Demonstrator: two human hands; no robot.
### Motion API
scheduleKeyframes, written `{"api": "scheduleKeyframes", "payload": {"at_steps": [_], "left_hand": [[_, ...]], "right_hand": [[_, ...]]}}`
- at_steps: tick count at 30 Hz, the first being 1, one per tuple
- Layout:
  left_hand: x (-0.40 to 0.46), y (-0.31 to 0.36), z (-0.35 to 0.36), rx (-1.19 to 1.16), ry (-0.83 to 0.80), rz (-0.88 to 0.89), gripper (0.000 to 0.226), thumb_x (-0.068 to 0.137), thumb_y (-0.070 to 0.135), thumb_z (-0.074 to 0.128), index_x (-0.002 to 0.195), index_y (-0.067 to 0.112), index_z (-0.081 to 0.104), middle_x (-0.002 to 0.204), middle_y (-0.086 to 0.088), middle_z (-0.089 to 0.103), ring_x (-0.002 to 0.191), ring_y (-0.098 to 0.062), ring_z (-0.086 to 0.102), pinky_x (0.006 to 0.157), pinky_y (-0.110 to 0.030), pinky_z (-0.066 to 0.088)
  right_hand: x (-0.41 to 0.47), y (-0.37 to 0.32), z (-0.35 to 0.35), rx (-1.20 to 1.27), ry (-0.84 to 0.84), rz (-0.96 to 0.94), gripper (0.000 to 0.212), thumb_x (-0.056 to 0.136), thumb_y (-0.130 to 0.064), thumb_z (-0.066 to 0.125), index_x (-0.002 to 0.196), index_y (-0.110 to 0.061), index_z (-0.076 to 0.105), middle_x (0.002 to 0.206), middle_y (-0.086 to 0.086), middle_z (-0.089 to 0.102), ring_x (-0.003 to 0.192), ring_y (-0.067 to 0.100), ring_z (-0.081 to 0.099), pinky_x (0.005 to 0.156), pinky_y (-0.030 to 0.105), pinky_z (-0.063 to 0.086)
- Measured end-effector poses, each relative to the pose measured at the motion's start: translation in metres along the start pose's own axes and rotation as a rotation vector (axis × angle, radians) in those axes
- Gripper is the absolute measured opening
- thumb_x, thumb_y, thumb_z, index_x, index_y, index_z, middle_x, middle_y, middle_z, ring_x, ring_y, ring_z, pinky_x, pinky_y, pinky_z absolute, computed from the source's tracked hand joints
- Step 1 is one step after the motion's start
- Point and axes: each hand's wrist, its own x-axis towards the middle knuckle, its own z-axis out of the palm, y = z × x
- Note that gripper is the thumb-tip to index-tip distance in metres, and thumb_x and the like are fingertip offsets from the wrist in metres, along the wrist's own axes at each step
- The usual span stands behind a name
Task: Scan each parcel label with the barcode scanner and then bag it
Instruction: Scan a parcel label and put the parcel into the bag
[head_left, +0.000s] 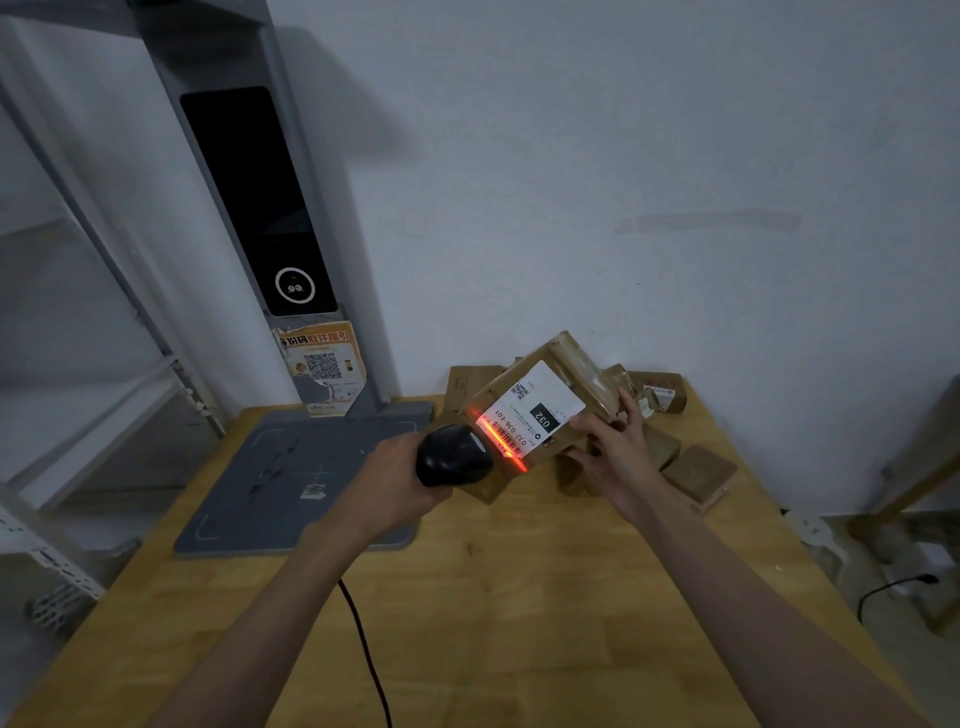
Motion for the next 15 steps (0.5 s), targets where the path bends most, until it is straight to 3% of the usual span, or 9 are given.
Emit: {"api": "scheduleKeyframes", "payload": {"at_steps": [10, 15], "left_hand": [[0.0033, -0.0073, 0.0017, -0.002, 0.031, 0.027, 0.049, 0.072, 0.026, 0.084, 0.117, 0.022, 0.064, 0.106, 0.003, 0.069, 0.097, -0.013, 0.065, 0.082, -0.026, 0.053], [0.0064, -0.0083, 0.0020, -0.012, 0.035, 0.029, 0.052, 0.072, 0.026, 0.084, 0.119, 0.023, 0.063, 0.107, 0.006, 0.068, 0.097, -0.010, 0.065, 0.075, -0.015, 0.047]], "right_hand": [[0.0048, -0.0010, 0.0036, 0.026, 0.018, 0.004, 0.094, 0.080, 0.002, 0.077, 0.148, -0.040, 0.027, 0.133, 0.011, 0.059, 0.117, 0.028, 0.063, 0.096, 0.058, 0.054], [0.0087, -0.0014, 0.0031, 0.029, 0.016, 0.009, 0.092, 0.080, 0.003, 0.076, 0.147, -0.039, 0.029, 0.134, 0.011, 0.058, 0.118, 0.029, 0.063, 0.095, 0.057, 0.054]]}}
